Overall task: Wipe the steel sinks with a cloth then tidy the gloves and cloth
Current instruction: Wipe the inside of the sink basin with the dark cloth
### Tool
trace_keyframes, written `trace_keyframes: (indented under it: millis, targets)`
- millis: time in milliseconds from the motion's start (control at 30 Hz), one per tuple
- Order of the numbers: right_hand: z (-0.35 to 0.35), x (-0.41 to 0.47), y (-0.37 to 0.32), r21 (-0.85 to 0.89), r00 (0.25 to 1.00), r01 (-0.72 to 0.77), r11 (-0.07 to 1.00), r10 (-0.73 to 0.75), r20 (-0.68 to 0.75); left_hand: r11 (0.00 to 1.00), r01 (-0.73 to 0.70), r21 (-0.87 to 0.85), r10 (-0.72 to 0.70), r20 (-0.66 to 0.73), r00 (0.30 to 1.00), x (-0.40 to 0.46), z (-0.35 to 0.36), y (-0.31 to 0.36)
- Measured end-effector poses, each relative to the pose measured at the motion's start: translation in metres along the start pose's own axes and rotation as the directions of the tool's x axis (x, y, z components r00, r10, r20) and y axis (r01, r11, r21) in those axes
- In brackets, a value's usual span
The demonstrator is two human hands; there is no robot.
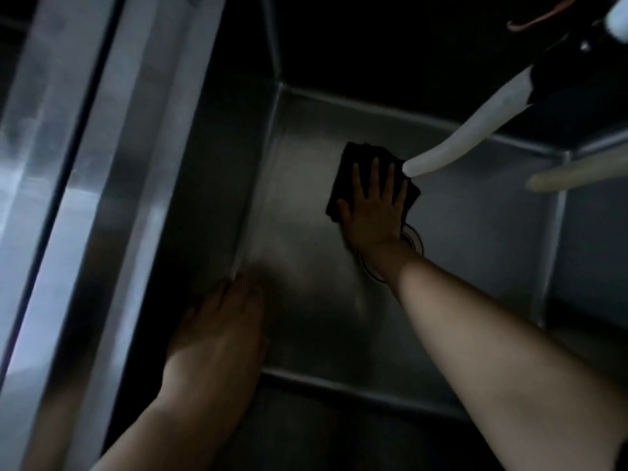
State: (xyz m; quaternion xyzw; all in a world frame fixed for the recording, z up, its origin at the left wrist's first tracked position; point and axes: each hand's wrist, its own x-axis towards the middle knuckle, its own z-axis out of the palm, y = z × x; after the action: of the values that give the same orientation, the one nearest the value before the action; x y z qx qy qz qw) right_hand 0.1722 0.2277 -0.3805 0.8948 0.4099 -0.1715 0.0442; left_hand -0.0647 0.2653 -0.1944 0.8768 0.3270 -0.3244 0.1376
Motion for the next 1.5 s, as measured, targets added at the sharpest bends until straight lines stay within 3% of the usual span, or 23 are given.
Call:
trace_keyframes:
  millis: [233, 400, 467, 667, 800, 933, 1033, 1200, 1267, 1333, 1500]
  targets:
    - [0.018, -0.038, -0.082, -0.003, 0.959, 0.279, 0.96, -0.278, 0.05, 0.999, -0.041, 0.007, 0.041, 0.014, 0.999, -0.015, 0.018, -0.014]
    - [0.04, -0.086, -0.085, -0.041, 0.882, 0.458, 0.888, -0.449, 0.144, 1.0, -0.024, 0.0, 0.024, 0.017, 1.0, -0.009, 0.032, -0.016]
    - [0.04, -0.094, -0.068, -0.055, 0.89, 0.446, 0.893, -0.436, 0.134, 0.999, -0.029, 0.016, 0.028, 0.034, 0.999, -0.009, 0.034, -0.018]
    - [0.03, -0.093, -0.011, -0.049, 0.974, 0.223, 0.973, -0.221, 0.048, 0.998, -0.04, -0.046, 0.041, 0.033, 0.999, -0.002, 0.04, -0.015]
    - [0.042, -0.125, -0.01, -0.023, 0.978, 0.21, 0.977, -0.21, 0.007, 0.993, -0.05, -0.111, 0.049, -0.006, 0.999, 0.001, 0.042, -0.013]
    - [0.056, -0.149, -0.034, -0.059, 0.955, 0.294, 0.954, -0.291, 0.049, 0.993, -0.048, -0.11, 0.045, -0.032, 0.998, 0.003, 0.046, -0.012]
    - [0.065, -0.16, -0.063, -0.067, 0.901, 0.429, 0.901, -0.421, 0.11, 0.994, -0.048, -0.097, 0.045, -0.039, 0.998, 0.004, 0.048, -0.011]
    - [0.062, -0.177, -0.059, -0.071, 0.641, 0.759, 0.647, -0.726, 0.248, 0.996, -0.069, -0.062, 0.066, -0.061, 0.996, 0.005, 0.05, -0.008]
    - [0.05, -0.177, -0.035, -0.087, 0.596, 0.801, 0.593, -0.771, 0.224, 0.995, -0.094, -0.031, 0.092, -0.07, 0.993, 0.004, 0.048, -0.004]
    - [0.042, -0.178, -0.007, -0.11, 0.613, 0.789, 0.604, -0.766, 0.191, 0.989, -0.147, 0.005, 0.147, -0.076, 0.986, 0.001, 0.046, 0.002]
    - [0.035, -0.176, 0.06, -0.104, 0.759, 0.65, 0.753, -0.64, 0.118, 0.966, -0.254, 0.051, 0.255, -0.009, 0.967, -0.002, 0.045, 0.011]
